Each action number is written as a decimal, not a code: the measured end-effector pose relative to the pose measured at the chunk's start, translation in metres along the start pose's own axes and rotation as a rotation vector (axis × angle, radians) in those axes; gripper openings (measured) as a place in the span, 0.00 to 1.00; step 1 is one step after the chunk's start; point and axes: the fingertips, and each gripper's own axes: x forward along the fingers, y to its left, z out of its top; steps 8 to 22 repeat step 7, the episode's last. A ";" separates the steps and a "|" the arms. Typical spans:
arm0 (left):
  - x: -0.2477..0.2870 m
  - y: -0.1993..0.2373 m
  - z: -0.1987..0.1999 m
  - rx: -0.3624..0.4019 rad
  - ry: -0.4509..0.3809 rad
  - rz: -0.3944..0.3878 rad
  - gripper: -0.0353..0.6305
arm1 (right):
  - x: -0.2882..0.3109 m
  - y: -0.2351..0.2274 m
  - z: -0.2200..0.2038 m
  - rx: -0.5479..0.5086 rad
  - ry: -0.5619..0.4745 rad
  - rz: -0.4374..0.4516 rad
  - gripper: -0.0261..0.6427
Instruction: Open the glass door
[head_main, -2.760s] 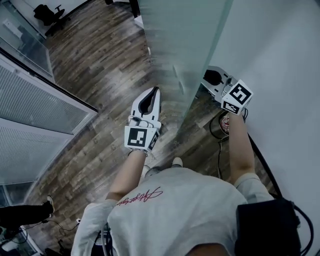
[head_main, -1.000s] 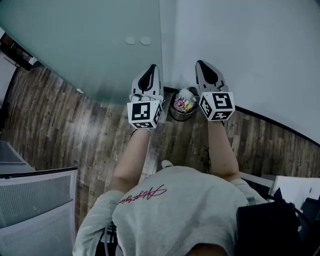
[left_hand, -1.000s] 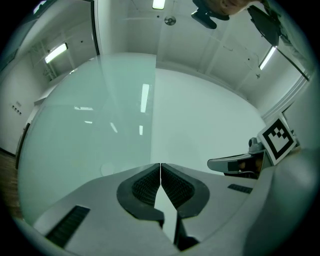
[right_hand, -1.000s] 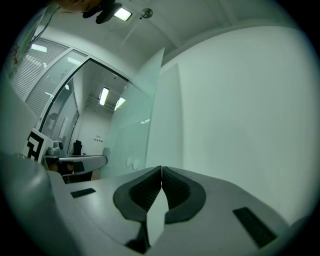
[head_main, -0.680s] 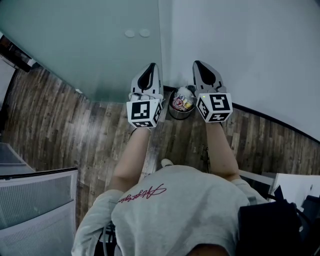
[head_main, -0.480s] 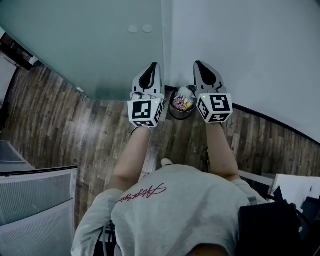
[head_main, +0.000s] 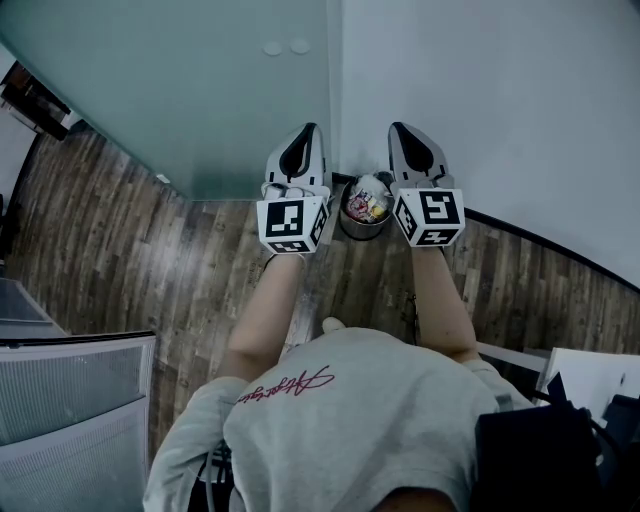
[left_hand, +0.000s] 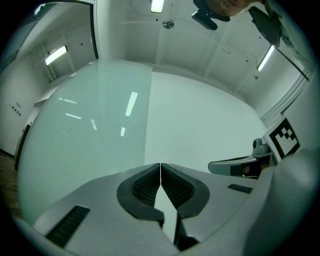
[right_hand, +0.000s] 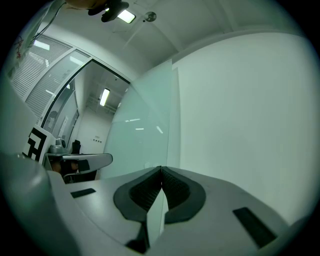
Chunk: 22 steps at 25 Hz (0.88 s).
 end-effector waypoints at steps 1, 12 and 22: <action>0.000 -0.001 0.000 0.000 -0.001 0.000 0.08 | -0.001 -0.001 0.000 0.002 -0.001 -0.001 0.06; -0.005 -0.004 0.001 -0.003 0.001 0.001 0.08 | -0.006 0.000 0.003 -0.002 -0.006 -0.006 0.06; -0.005 -0.004 0.001 -0.003 0.001 0.001 0.08 | -0.006 0.000 0.003 -0.002 -0.006 -0.006 0.06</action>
